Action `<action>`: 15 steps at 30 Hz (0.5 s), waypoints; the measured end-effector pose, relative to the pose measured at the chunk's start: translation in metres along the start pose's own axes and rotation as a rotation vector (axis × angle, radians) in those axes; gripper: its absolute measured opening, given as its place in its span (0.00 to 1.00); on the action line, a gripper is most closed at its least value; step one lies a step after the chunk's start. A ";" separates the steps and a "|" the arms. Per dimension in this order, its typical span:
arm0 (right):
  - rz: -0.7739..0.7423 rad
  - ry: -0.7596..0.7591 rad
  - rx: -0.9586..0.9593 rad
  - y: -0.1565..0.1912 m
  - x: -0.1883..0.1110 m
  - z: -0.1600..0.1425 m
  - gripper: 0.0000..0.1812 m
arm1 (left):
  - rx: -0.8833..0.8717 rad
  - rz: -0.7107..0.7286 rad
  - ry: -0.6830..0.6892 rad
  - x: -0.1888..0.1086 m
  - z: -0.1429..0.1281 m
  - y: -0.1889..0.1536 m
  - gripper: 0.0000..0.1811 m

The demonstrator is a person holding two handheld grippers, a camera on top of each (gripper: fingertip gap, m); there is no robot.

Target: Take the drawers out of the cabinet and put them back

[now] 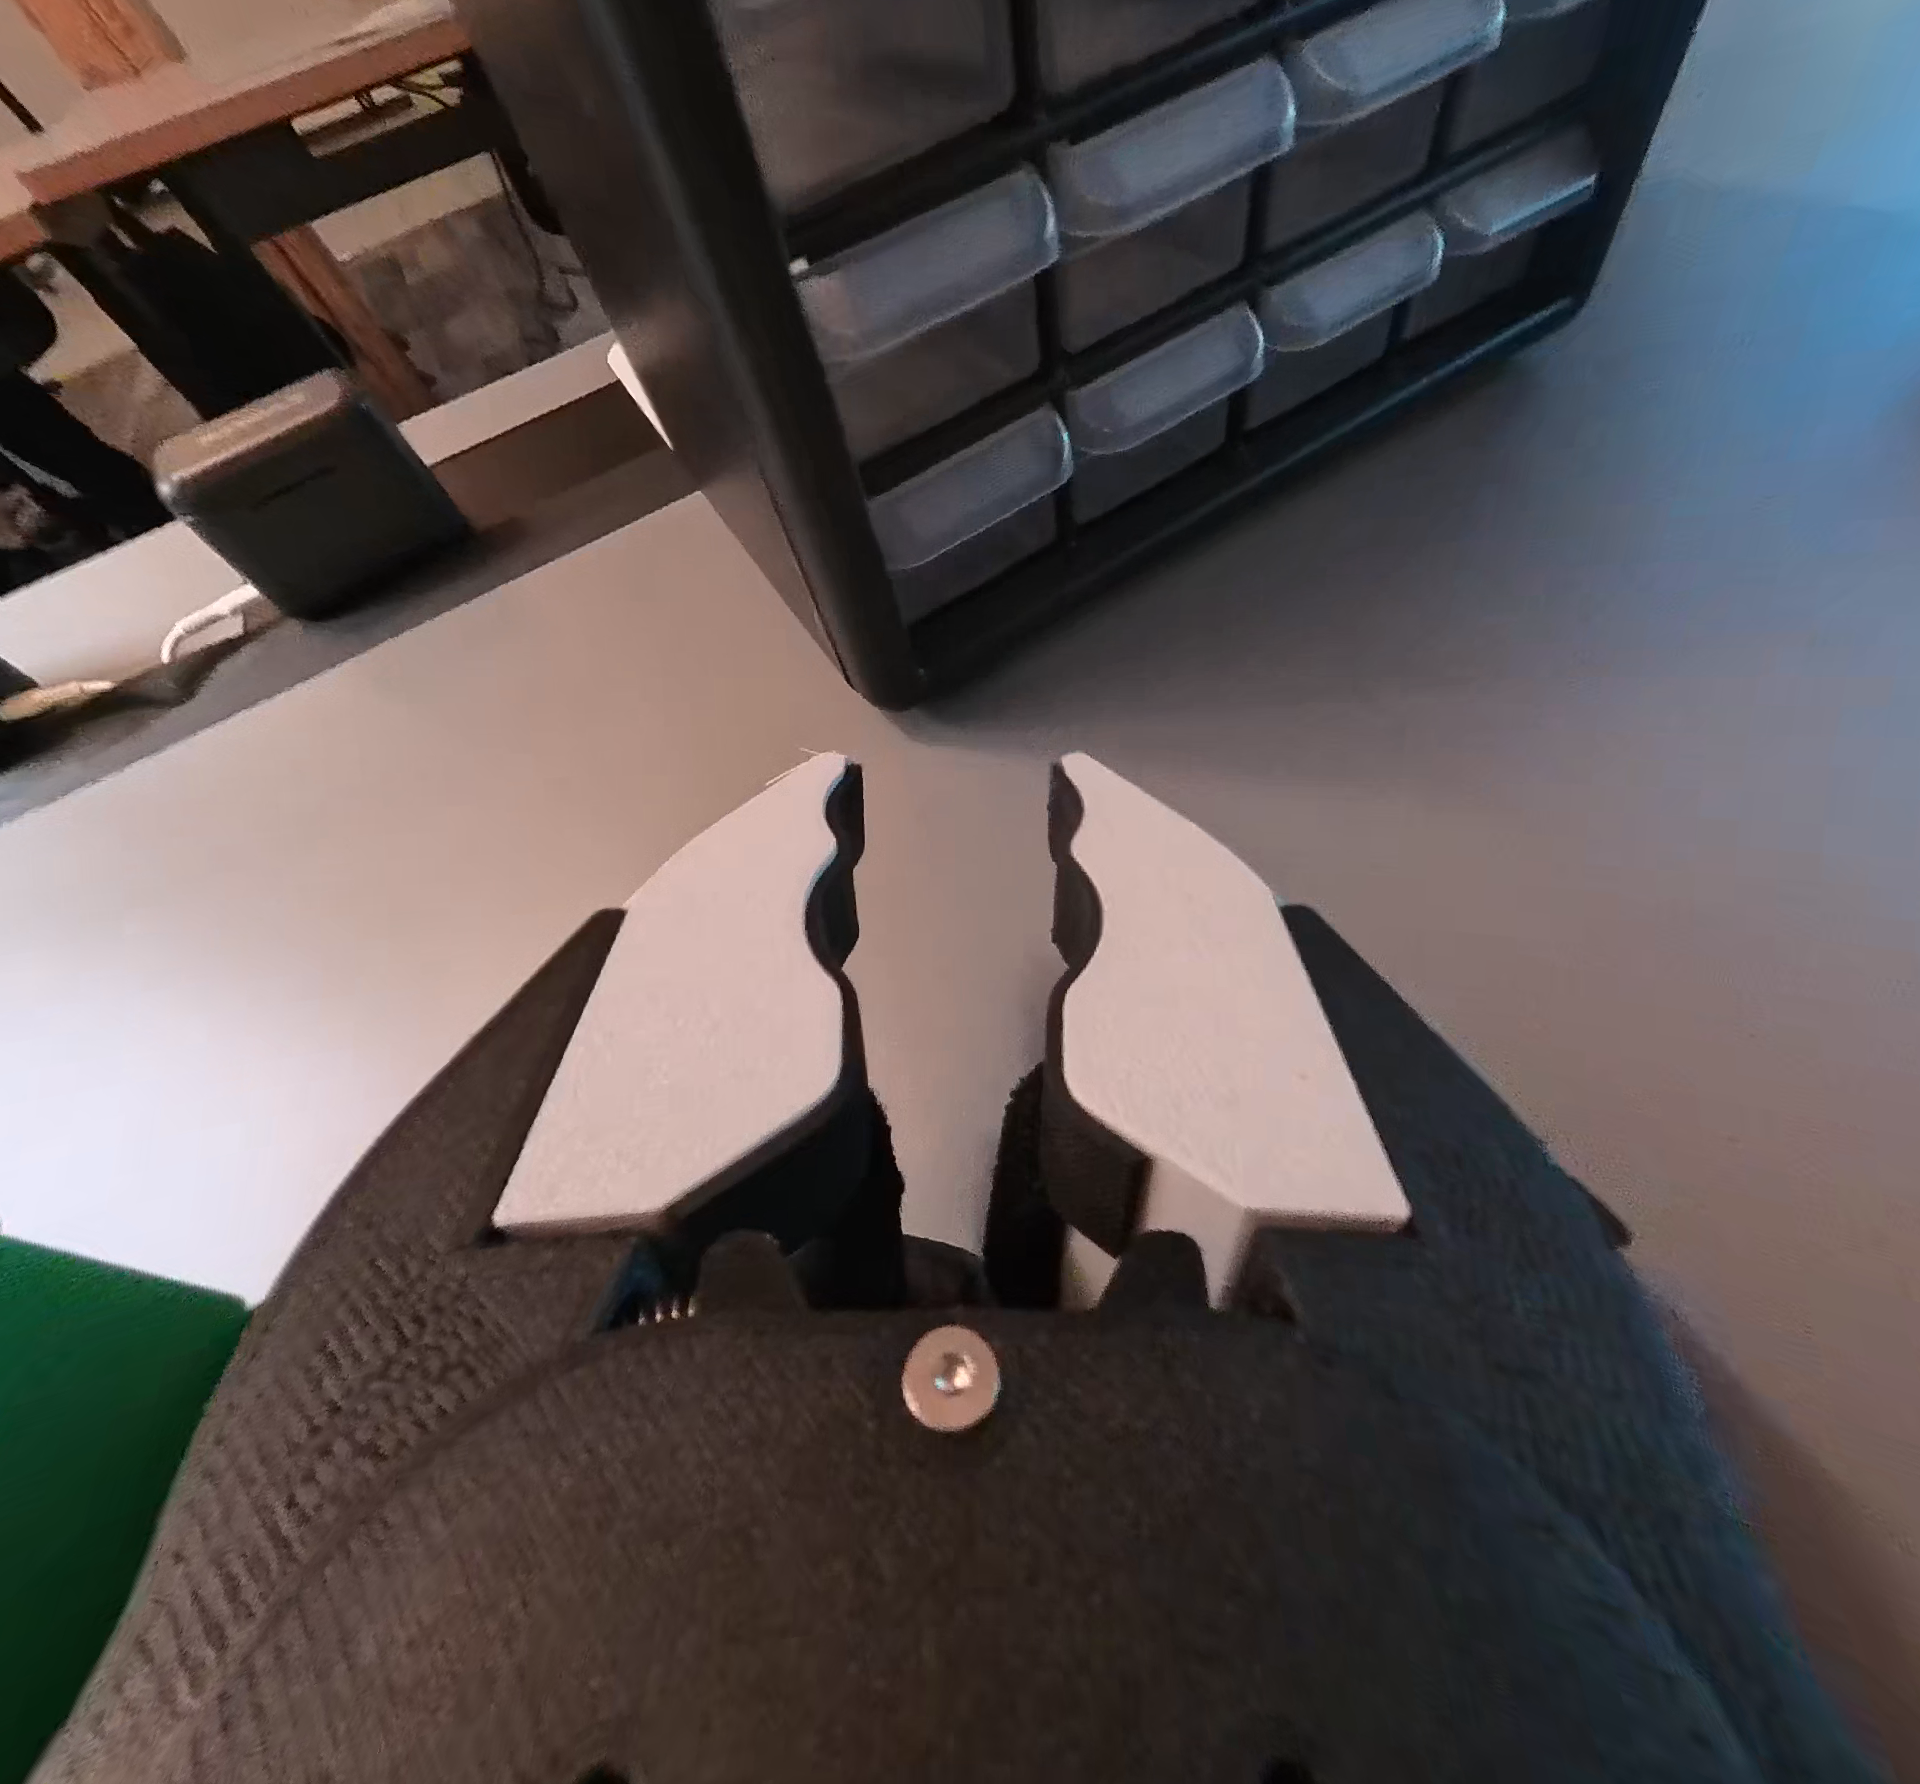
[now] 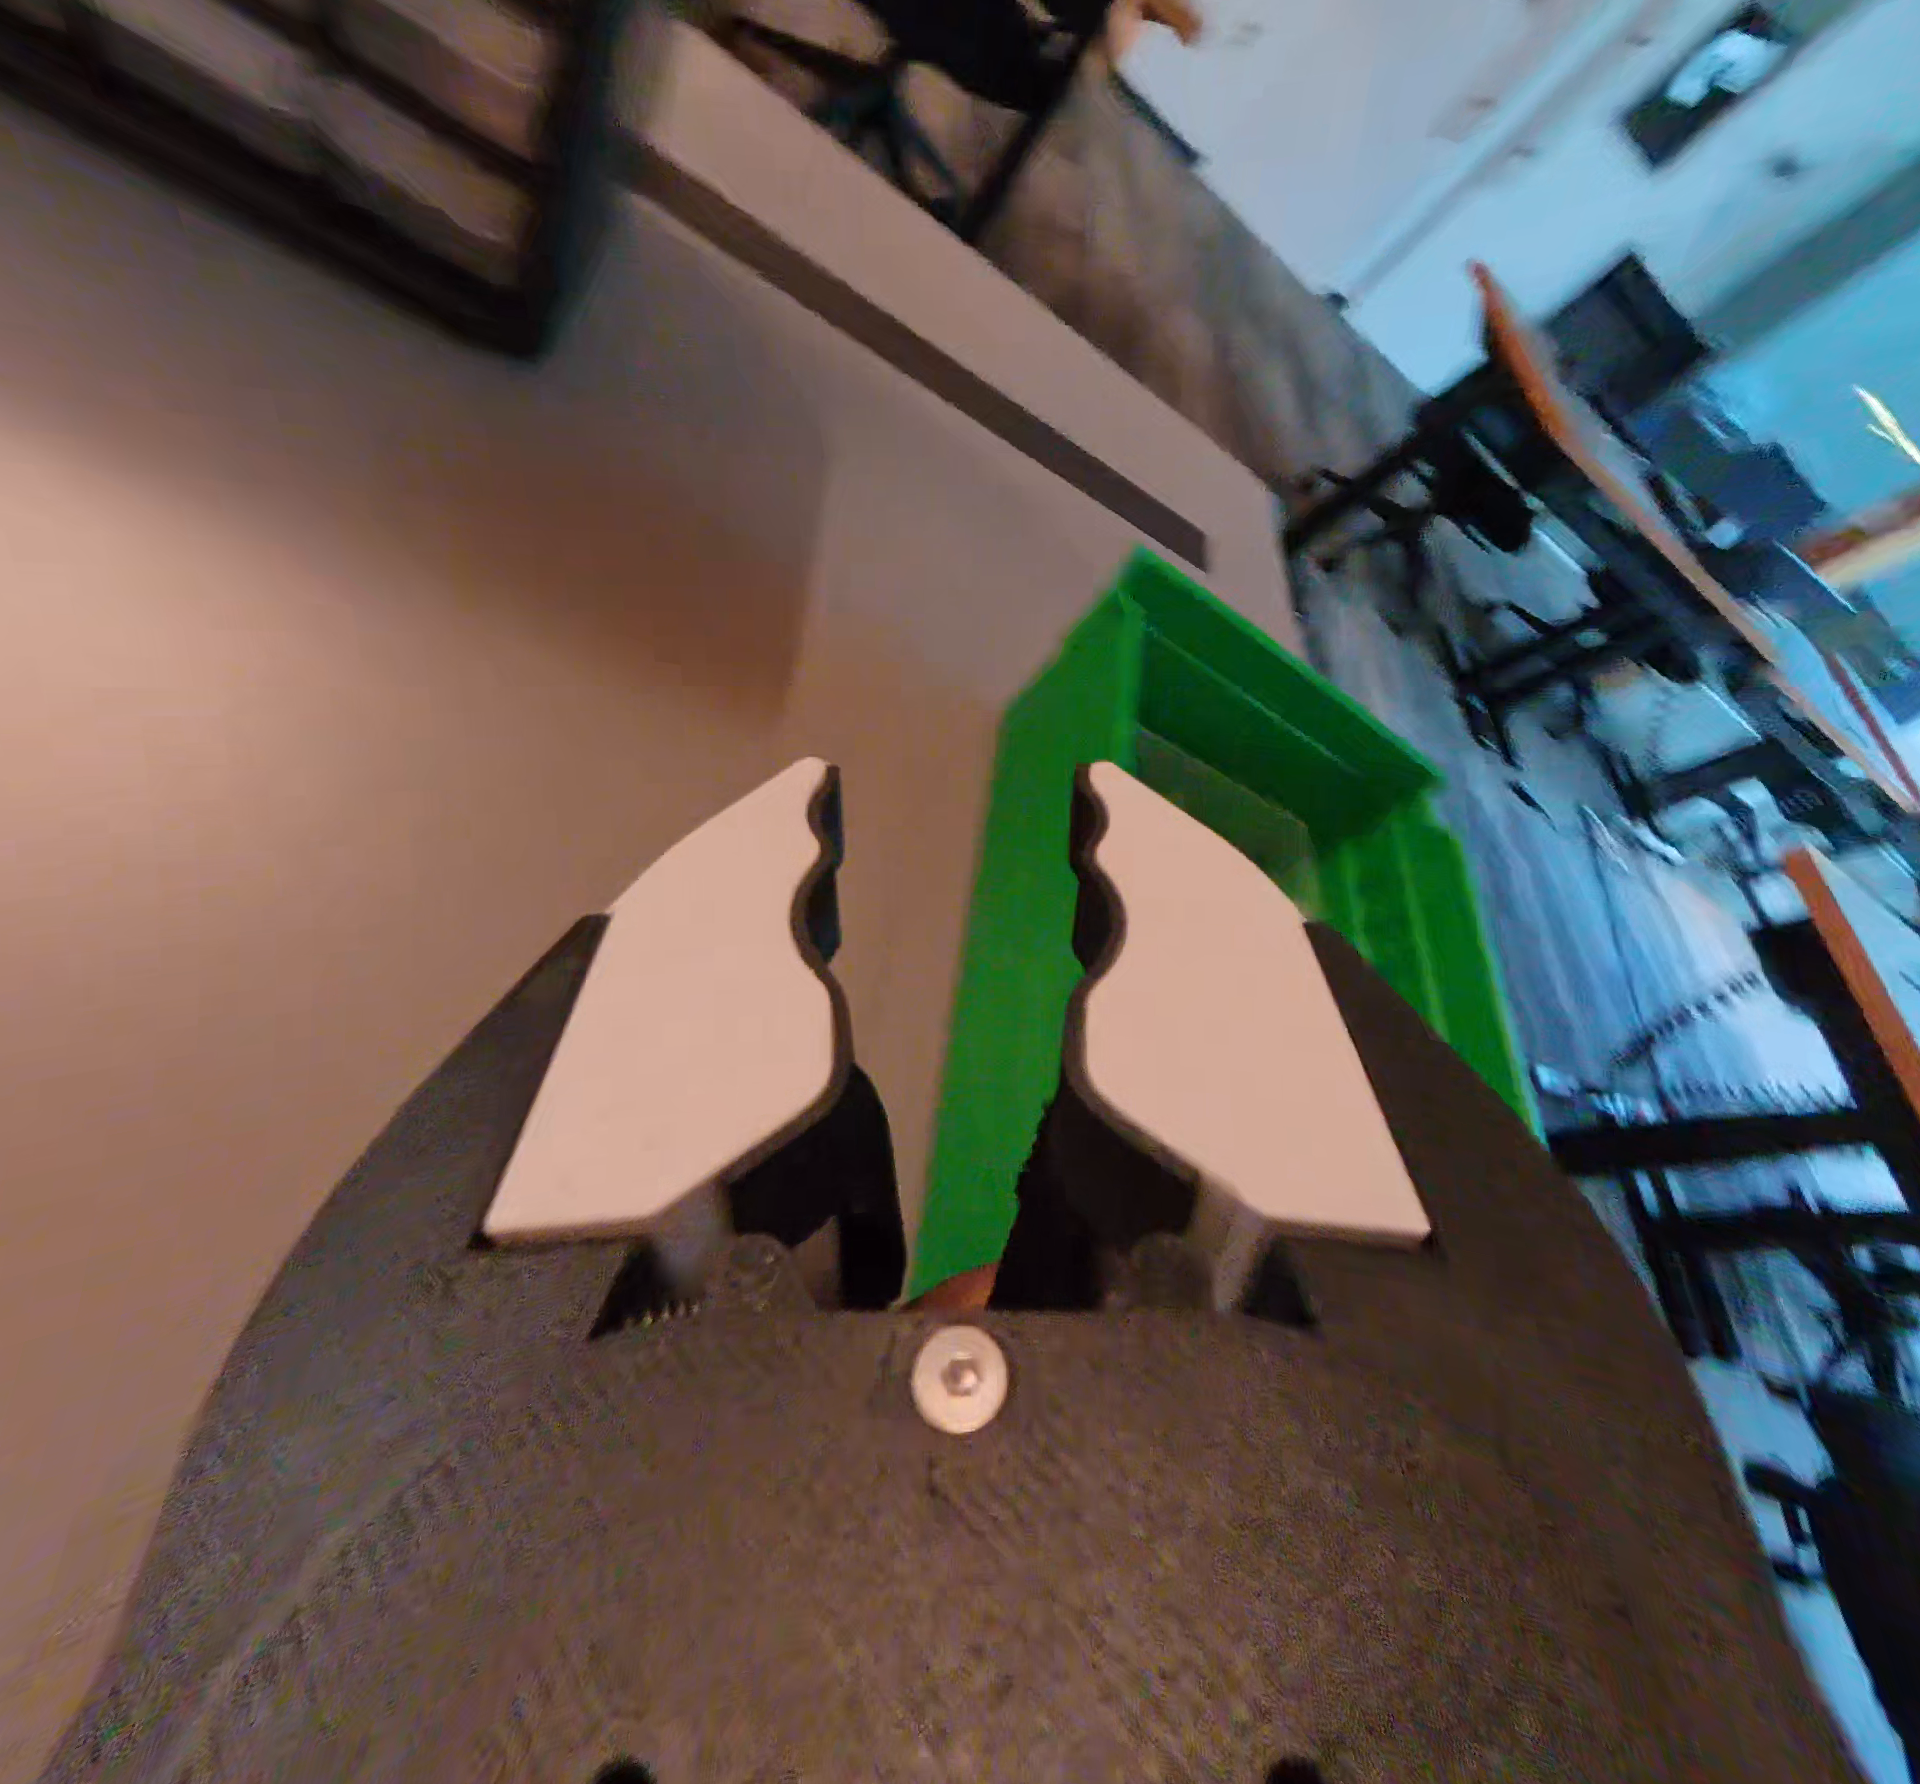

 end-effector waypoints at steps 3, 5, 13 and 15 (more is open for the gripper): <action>-0.083 0.014 0.091 -0.023 -0.026 -0.024 0.24 | 0.069 0.000 0.036 0.003 -0.003 -0.006 0.19; -0.106 0.033 0.129 -0.028 -0.033 -0.040 0.24 | 0.105 -0.007 0.062 0.005 -0.005 -0.009 0.20; -0.121 0.162 0.153 -0.025 -0.023 -0.082 0.32 | 0.124 -0.011 0.053 0.005 -0.004 -0.010 0.20; -0.135 0.185 0.145 -0.025 -0.022 -0.087 0.31 | 0.118 -0.009 0.047 0.004 -0.004 -0.010 0.20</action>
Point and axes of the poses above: each gripper's, where its closed fingertips meet, x out along the fingers, z out of its top, y = z × x across the jaws, the point moved 6 cm from there along -x, back along the fingers, and after that the axes turned 9 degrees about -y, right-handed, at the moved point
